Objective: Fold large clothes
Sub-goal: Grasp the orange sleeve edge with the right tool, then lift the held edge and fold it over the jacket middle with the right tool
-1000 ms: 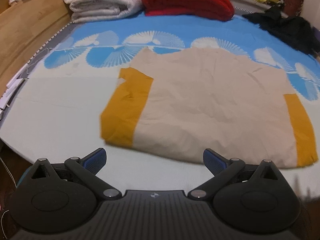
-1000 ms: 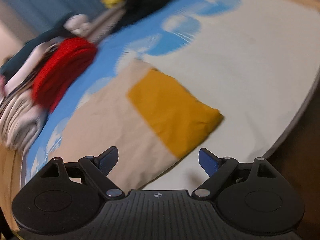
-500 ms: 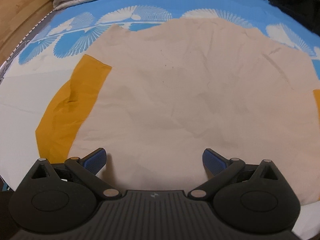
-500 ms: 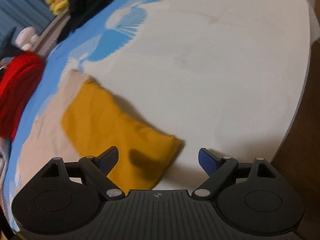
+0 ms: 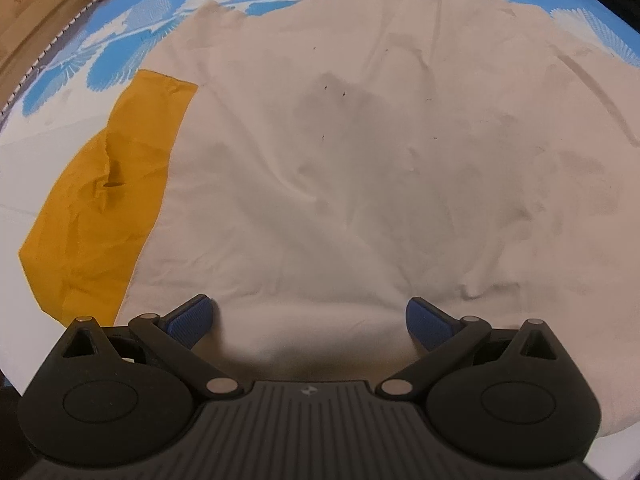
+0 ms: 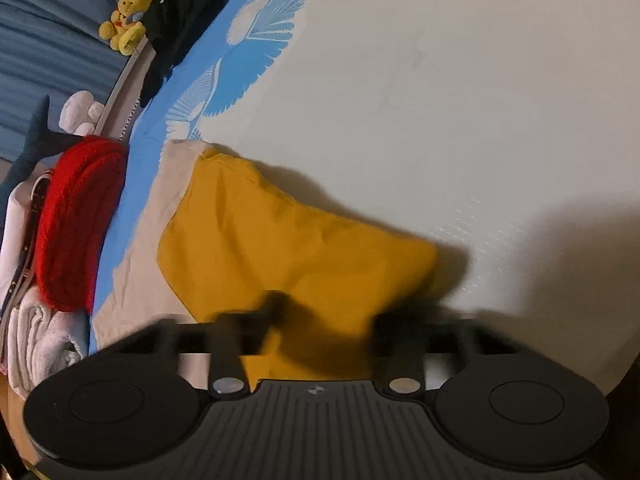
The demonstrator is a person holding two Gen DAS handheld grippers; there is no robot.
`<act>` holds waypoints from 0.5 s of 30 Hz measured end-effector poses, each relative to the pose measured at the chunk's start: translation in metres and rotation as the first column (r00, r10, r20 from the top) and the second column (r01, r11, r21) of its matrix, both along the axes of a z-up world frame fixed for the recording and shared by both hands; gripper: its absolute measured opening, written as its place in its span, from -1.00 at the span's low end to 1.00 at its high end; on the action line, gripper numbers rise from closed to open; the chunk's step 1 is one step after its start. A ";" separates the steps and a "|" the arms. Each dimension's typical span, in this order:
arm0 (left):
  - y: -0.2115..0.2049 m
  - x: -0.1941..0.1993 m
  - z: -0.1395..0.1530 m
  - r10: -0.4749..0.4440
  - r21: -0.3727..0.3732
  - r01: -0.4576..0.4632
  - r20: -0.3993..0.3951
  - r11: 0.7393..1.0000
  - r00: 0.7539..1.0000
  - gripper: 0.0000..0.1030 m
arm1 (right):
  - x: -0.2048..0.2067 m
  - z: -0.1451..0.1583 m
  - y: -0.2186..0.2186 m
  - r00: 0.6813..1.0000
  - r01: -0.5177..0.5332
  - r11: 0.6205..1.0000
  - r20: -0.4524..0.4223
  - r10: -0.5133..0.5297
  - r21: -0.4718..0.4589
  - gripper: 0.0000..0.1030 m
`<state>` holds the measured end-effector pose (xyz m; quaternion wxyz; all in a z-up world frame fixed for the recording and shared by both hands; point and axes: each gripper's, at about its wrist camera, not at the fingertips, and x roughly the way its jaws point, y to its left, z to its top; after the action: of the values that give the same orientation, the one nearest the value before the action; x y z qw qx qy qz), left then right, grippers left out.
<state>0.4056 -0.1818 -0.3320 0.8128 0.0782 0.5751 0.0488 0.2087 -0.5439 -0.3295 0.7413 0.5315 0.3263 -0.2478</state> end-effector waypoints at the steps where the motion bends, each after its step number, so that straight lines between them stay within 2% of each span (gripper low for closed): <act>1: 0.001 0.001 -0.001 0.002 -0.004 -0.002 -0.003 1.000 1.000 1.00 | 0.004 0.007 0.003 1.000 -0.005 1.000 -0.012 0.004 -0.023 -0.73; 4: 0.000 0.004 -0.004 0.009 0.001 -0.009 0.000 1.000 1.000 1.00 | 0.021 0.031 0.017 0.996 -0.074 0.986 -0.051 0.067 -0.149 -0.85; 7: -0.001 0.003 -0.006 0.017 0.006 -0.017 0.015 1.000 1.000 1.00 | 0.032 0.055 0.029 0.990 -0.143 0.955 -0.049 0.135 -0.258 -0.86; 9: -0.001 0.003 -0.006 0.013 0.009 -0.013 0.013 1.000 1.000 1.00 | 0.038 0.064 0.031 0.989 -0.148 0.953 -0.052 0.139 -0.264 -0.86; 11: -0.003 0.002 0.004 -0.034 0.003 0.034 0.003 0.999 0.999 1.00 | 0.041 0.063 0.026 0.990 -0.133 0.961 -0.073 0.118 -0.244 -0.86; 13: 0.004 -0.007 0.021 -0.084 -0.065 0.085 0.005 0.994 0.996 0.99 | 0.040 0.056 0.022 0.990 -0.123 0.966 -0.100 0.103 -0.228 -0.86; 15: 0.027 -0.018 0.040 -0.073 -0.102 0.075 0.028 0.992 0.997 0.99 | 0.035 0.049 0.018 0.991 -0.103 0.975 -0.110 0.082 -0.199 -0.86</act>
<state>0.3881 -0.1547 -0.2917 0.8240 0.0571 0.5636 -0.0100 0.2434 -0.5260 -0.2808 0.7852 0.4238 0.3606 -0.2718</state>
